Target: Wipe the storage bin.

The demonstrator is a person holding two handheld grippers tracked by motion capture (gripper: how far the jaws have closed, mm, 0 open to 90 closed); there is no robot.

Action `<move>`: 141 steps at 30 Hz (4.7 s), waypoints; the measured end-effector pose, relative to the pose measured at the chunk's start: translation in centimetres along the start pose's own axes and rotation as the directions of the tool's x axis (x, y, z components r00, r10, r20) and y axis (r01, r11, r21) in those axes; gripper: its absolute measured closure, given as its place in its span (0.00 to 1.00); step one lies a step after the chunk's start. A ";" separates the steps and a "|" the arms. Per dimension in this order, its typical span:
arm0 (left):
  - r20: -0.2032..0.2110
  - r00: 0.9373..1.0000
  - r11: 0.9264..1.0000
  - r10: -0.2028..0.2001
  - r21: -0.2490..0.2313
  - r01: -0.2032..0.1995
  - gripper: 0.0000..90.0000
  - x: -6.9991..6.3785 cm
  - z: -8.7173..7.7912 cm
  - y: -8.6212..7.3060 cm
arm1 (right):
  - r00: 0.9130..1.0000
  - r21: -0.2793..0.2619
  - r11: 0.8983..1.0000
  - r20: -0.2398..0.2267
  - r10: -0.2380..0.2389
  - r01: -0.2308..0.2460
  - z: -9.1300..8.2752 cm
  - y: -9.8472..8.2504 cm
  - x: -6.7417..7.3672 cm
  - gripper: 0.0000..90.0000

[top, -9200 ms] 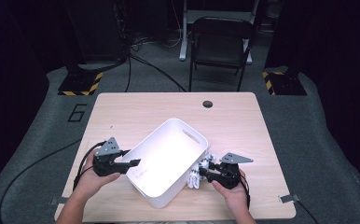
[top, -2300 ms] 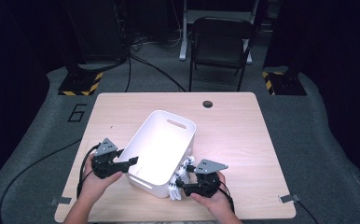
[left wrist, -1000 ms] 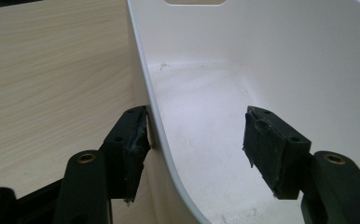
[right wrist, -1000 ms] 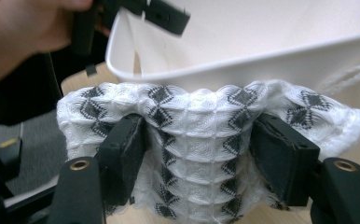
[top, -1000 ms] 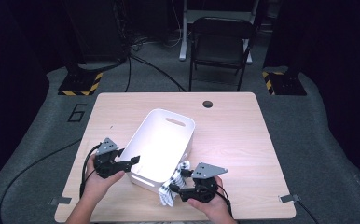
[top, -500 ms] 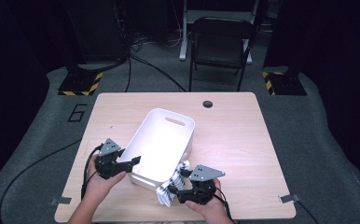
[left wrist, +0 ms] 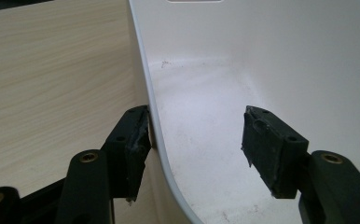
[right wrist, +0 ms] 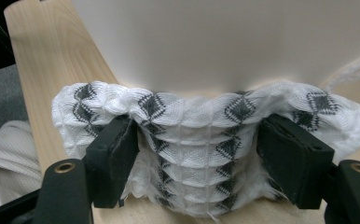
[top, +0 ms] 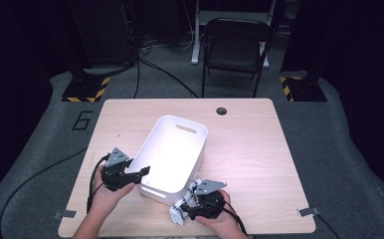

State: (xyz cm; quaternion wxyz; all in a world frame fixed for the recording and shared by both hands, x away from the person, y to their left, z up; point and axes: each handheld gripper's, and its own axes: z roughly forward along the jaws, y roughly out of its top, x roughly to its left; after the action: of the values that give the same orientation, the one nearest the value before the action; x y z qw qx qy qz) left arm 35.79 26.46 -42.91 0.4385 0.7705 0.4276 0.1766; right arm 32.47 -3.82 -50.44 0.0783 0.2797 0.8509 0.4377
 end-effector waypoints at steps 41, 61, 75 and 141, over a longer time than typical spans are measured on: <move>-0.062 0.997 0.999 -0.042 -0.009 0.042 0.45 -1.5 0.5 0.1 | 0.995 -0.057 0.997 0.086 0.054 -0.049 -0.6 0.4 0.7 0.29; -0.014 0.999 0.999 -0.031 0.021 0.032 0.50 -1.0 -0.4 0.5 | 0.992 -0.011 0.998 0.113 0.058 -0.057 -0.4 0.0 -0.1 0.28; 0.057 0.998 0.999 0.024 0.046 -0.027 0.50 -1.6 -0.6 1.0 | 0.990 -0.220 0.973 0.107 0.093 -0.068 -4.9 2.0 -0.6 0.29; -0.021 0.999 0.999 -0.029 0.043 0.030 0.47 -3.4 -0.2 1.3 | 0.980 -0.303 0.948 0.136 0.148 -0.101 -6.2 1.1 -1.6 0.74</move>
State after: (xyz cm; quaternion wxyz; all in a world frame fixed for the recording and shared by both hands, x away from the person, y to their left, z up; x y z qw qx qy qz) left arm 34.37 23.46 -41.38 0.4200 0.7716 0.4471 0.1684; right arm 31.85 -8.56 -46.00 0.1579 0.3519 0.7479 0.5403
